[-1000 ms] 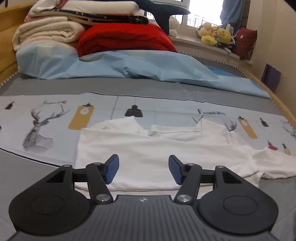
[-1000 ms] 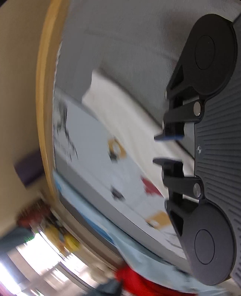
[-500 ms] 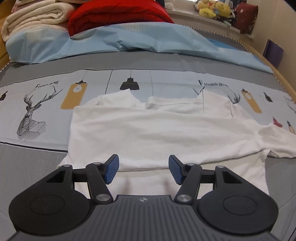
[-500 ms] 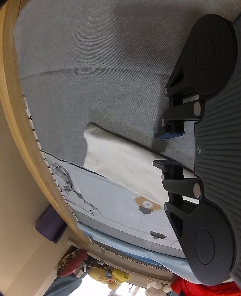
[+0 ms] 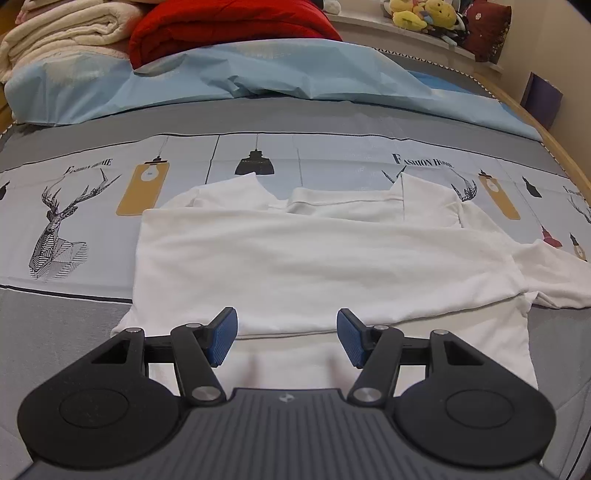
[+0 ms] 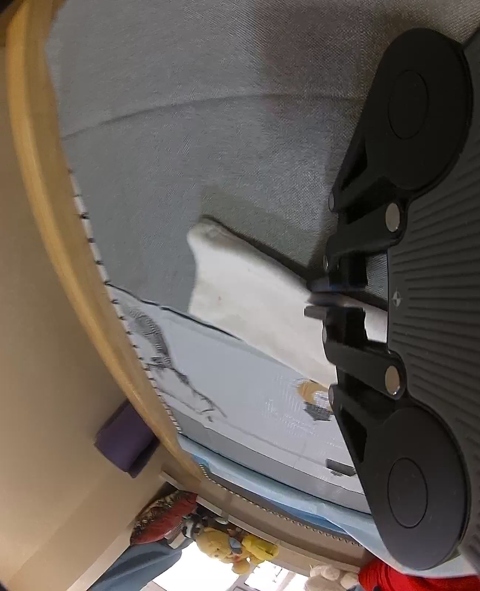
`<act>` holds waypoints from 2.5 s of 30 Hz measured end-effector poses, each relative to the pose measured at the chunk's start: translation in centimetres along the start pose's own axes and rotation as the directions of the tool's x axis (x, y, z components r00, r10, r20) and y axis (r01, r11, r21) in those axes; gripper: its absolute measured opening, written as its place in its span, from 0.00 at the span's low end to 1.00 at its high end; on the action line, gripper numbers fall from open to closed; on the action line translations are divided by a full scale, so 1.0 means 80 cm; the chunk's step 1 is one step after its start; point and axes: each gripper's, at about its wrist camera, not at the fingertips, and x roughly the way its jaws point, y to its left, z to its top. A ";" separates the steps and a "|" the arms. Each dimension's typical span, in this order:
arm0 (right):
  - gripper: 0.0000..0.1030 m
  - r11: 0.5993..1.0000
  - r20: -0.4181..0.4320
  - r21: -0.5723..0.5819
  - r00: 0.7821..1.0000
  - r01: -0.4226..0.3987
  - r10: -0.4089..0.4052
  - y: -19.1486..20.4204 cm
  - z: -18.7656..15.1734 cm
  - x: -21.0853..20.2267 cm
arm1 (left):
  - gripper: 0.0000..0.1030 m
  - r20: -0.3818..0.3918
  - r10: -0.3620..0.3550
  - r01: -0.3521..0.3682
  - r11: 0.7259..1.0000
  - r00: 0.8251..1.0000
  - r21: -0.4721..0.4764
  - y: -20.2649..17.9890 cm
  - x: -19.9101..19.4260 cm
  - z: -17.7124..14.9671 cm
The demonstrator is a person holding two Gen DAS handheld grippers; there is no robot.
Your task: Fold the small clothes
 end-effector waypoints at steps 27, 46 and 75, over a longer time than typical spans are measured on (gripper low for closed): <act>0.05 0.157 -0.797 -0.487 0.511 -0.859 0.323 0.367 -0.473 -0.322 | 0.63 -0.013 0.065 -0.066 0.977 0.998 -0.201 0.137 -0.026 0.009; 0.17 0.669 -0.390 -0.560 0.868 -0.489 0.308 0.308 -0.268 -0.239 | 0.26 0.017 -0.105 0.104 0.922 0.994 -0.372 0.168 0.067 0.019; 0.26 0.849 -0.435 -0.392 0.884 -0.355 0.169 0.287 -0.266 -0.127 | 0.22 -0.076 0.193 -0.207 0.922 0.978 -0.326 0.170 0.053 0.041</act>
